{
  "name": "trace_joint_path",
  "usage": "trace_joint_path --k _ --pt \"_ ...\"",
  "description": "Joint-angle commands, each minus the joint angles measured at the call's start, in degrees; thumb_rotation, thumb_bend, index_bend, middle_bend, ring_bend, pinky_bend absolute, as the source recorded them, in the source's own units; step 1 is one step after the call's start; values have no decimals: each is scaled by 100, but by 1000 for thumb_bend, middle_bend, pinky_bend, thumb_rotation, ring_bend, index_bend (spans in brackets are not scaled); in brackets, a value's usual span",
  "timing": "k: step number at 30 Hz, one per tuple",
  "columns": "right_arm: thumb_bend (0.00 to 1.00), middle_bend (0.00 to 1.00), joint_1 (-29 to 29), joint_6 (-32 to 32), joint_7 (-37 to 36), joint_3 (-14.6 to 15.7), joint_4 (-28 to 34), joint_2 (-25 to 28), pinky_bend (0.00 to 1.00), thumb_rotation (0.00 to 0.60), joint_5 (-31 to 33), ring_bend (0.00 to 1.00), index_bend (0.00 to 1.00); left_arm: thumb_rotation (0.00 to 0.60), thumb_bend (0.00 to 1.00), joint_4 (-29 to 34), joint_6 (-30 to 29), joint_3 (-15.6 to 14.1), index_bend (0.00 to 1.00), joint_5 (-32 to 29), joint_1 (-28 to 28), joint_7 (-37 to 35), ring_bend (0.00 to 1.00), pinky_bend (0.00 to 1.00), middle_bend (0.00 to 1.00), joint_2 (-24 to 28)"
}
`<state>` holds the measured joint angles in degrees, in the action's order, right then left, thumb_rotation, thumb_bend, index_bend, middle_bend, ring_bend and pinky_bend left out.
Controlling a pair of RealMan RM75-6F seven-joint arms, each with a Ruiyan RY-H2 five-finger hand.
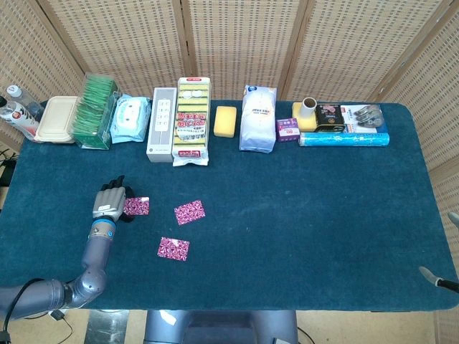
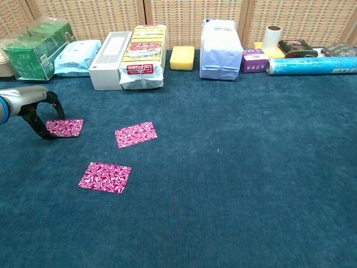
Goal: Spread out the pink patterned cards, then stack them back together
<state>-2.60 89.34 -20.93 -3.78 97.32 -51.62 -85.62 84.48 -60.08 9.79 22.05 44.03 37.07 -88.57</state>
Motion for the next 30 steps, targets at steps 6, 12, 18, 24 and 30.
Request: trace_joint_path --k 6,12,18,24,30 --pt "7 0 1 -1 7 1 3 -2 0 600 -1 0 77 600 241 469 -38 40 370 193 -64 -116 0 71 0 239" --pt "7 0 4 -3 21 4 10 -1 0 600 -9 0 77 600 241 934 -85 4 369 381 -109 -210 0 71 0 350" --pt "7 0 -3 8 7 4 5 2 0 600 -4 0 77 600 241 1411 -183 -107 370 511 -95 -129 0 71 0 359" --pt "7 0 -11 14 -56 6 -23 14 0 600 -5 0 77 600 241 2163 -474 -369 369 652 -14 248 0 71 0 271" --pt "7 0 -7 12 -95 2 -37 19 0 600 -10 0 77 600 242 2580 -986 -529 370 677 72 696 0 71 0 133"
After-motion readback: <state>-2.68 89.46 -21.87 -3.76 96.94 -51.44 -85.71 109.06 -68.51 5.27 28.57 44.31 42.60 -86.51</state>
